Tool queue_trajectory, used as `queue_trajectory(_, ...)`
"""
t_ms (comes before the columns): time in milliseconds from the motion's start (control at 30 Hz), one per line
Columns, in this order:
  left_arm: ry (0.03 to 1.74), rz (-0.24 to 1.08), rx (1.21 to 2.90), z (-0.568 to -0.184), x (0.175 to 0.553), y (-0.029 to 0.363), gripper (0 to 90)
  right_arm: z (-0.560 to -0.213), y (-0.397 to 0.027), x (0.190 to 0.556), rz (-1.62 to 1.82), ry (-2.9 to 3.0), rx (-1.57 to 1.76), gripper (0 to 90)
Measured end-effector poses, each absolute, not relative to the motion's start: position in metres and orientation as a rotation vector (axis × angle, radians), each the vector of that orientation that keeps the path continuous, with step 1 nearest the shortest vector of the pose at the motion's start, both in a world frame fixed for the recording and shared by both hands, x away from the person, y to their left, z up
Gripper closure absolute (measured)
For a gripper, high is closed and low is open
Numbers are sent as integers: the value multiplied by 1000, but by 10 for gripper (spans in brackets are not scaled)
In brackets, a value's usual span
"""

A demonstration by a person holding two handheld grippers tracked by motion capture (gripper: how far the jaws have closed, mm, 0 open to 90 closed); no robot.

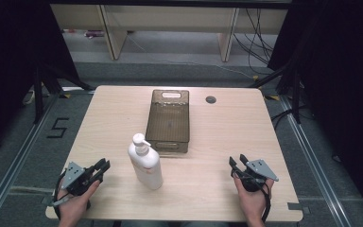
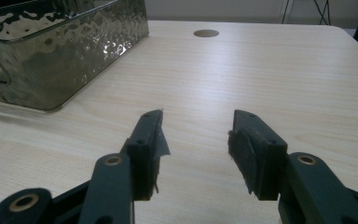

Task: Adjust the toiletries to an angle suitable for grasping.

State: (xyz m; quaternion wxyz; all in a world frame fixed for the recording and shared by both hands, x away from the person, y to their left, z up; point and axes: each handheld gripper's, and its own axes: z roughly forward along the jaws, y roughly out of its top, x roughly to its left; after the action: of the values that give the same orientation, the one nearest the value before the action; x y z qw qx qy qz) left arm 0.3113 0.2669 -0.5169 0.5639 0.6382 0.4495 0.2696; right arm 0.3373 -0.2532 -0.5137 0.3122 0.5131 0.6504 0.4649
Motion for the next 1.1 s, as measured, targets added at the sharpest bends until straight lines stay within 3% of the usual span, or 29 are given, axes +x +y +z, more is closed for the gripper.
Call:
queue_trajectory(167, 948, 573, 1532, -501, 298, 246, 893, -514, -253, 339, 1184, 1708, 1348, 540)
queue_trajectory(600, 704, 500, 1619, -469, 273, 186, 896, -514, -255, 339, 1200, 1715, 1347, 539)
queue_trajectory(1100, 649, 503, 1676, -463, 287, 155, 893, -513, -255, 339, 1203, 1732, 1365, 537)
